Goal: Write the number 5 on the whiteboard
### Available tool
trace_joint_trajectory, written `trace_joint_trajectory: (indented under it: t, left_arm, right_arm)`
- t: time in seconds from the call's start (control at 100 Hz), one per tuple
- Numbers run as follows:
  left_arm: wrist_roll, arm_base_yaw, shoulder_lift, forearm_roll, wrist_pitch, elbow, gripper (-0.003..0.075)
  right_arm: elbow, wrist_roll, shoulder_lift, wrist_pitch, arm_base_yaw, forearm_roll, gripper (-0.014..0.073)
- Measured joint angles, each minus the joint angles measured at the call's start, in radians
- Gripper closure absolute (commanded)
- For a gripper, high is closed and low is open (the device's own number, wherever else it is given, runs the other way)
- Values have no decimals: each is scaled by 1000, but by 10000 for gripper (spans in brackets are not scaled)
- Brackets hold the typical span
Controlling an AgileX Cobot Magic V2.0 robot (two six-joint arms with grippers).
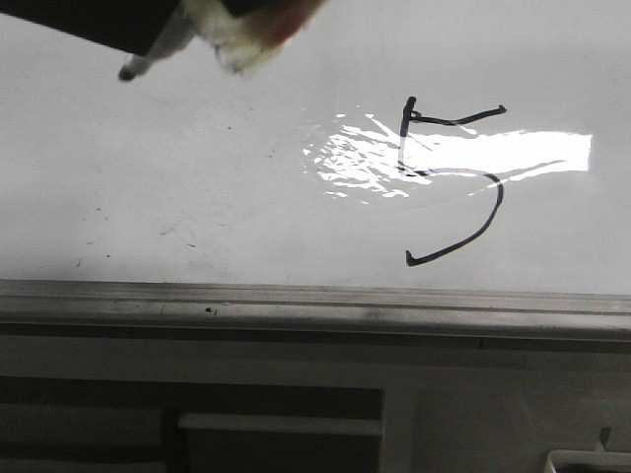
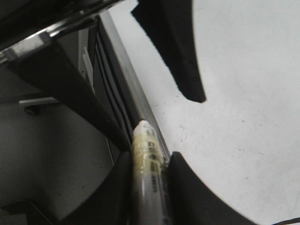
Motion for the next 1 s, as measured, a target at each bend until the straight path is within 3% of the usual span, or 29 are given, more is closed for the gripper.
trace_joint_trajectory:
  t: [0.42,0.52,0.74,1.0]
  left_arm:
    - [5,-73,75,94,-6,0,340]
    - [5,-73,82,102,-14,0,417]
    - [5,-77,83,104,-14,0,739]
    - [34,-78,83,122,-9,0,741]
  right_arm:
    - [0,0,15,-25,13,2,664]
    - [0,0,15,-28,13,4,664]
    - [0,-1,15,-28,13,-2,664]
    - [0,-4,15,-28,13,0,664]
